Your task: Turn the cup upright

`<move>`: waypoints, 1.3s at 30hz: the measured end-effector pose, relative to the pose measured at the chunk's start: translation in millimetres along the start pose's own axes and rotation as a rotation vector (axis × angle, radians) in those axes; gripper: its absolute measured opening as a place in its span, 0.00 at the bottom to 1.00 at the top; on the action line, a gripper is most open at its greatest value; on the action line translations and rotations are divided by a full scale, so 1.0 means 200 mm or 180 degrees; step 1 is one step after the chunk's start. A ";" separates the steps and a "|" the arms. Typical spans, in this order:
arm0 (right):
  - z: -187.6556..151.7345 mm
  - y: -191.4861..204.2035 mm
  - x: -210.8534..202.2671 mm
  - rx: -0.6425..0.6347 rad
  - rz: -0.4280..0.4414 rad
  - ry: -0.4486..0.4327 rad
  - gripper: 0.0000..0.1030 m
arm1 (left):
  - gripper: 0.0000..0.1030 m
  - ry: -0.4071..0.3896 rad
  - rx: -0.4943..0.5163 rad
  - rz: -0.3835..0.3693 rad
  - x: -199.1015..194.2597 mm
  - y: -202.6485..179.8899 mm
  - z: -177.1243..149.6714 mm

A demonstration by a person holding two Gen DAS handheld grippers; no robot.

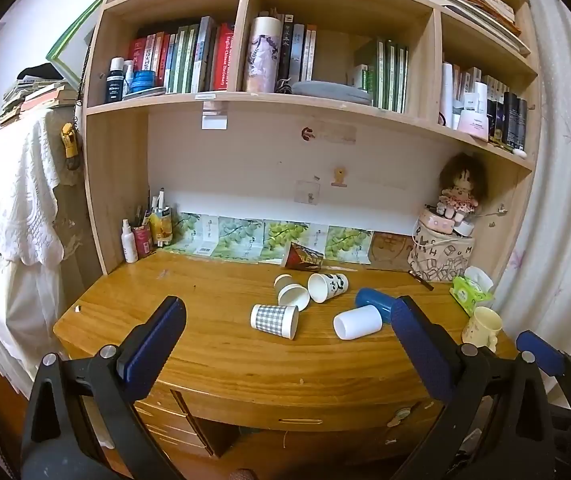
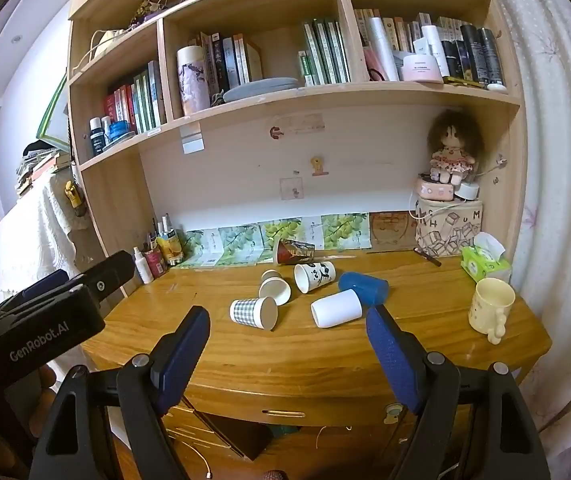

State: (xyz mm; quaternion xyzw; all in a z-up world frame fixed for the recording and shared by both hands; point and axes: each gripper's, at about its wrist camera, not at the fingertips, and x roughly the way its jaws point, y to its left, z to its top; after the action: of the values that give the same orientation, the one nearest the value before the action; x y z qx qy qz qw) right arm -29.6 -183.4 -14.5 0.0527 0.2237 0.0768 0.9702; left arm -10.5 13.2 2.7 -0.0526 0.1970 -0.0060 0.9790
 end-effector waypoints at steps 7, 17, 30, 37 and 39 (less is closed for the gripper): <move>-0.01 0.00 -0.03 0.0015 0.0026 -0.0020 0.79 | 0.99 -0.0016 0.0024 0.0008 -0.03 0.01 -0.02; -0.03 0.01 -0.07 -0.0016 0.0105 0.0022 0.79 | 0.99 0.0047 -0.0028 0.0093 -0.05 0.01 -0.04; -0.01 -0.02 -0.05 -0.0068 0.0149 0.0162 0.79 | 0.99 0.0176 -0.0076 0.0067 0.00 -0.04 -0.03; -0.01 -0.05 -0.03 -0.0030 0.0125 0.0133 0.79 | 0.99 0.0260 -0.0052 0.0062 0.06 -0.06 -0.03; -0.01 -0.06 -0.01 -0.0017 0.0128 0.0136 0.79 | 0.99 0.0276 -0.0097 0.0076 0.08 -0.05 -0.03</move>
State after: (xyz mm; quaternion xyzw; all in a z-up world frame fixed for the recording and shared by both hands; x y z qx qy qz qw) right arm -30.0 -195.0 -16.8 0.0529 0.2431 0.0981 0.9636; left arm 1.2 1.5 -8.2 -0.0648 0.2398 0.0064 0.9686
